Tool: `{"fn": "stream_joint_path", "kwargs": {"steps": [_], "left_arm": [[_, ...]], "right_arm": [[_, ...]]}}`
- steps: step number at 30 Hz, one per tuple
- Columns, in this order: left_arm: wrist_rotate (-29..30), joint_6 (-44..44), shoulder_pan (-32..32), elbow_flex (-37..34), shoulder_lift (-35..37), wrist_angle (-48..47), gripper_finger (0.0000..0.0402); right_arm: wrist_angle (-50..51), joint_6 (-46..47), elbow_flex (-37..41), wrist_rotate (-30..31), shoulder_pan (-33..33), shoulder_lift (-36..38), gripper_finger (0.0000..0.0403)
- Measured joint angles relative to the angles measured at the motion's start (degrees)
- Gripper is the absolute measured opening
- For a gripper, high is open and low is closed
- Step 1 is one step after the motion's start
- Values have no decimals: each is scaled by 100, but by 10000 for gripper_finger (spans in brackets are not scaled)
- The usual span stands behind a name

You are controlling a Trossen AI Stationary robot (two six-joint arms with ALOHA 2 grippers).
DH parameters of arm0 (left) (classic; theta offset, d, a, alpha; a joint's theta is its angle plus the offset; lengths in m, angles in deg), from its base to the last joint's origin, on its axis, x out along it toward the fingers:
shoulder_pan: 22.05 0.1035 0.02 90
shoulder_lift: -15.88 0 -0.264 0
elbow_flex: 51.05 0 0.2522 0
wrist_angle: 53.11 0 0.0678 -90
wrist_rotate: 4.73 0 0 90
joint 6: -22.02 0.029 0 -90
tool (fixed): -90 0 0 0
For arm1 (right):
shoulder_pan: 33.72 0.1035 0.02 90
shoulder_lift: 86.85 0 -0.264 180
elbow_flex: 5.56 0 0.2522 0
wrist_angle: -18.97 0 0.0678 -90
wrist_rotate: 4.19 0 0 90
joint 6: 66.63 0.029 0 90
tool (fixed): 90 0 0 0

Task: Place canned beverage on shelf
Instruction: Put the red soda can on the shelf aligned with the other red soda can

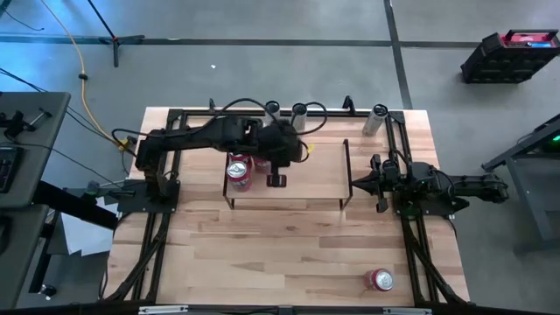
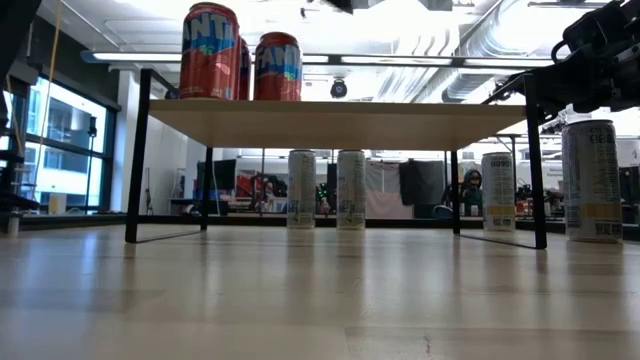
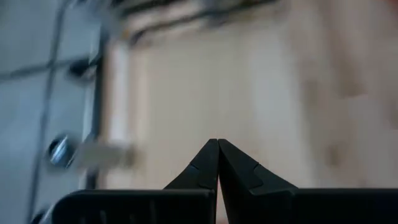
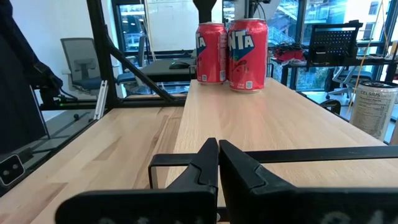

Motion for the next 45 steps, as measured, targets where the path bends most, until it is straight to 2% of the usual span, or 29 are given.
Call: {"fn": "stream_joint_path", "kwargs": {"steps": [3, 5, 12, 23, 34, 40, 45], "left_arm": [[-813, 242, -159, -2, 53, 570, 1], [-1124, 275, -278, -4, 89, 869, 0], [-1177, -12, -855, -2, 87, 1499, 0], [-668, -247, -2159, -6, 71, 1290, 0], [603, -905, -3301, -21, -29, 896, 0], [1009, -1219, -3562, -1057, -29, 1532, 0], [942, -1429, -3450, -2054, -16, 2673, 0]], "right_arm": [[-1, -1, 0, 0, 0, 1, 0], [1, 0, 0, 0, 1, 0, 0], [1, -1, 0, 0, 0, 3, 0], [1, 0, 2, 0, -1, 1, 0], [1, -1, 1, 0, 0, 1, 0], [-1, 1, 0, 0, 0, 0, 0], [-4, -1, 0, 0, 1, 1, 0]]}}
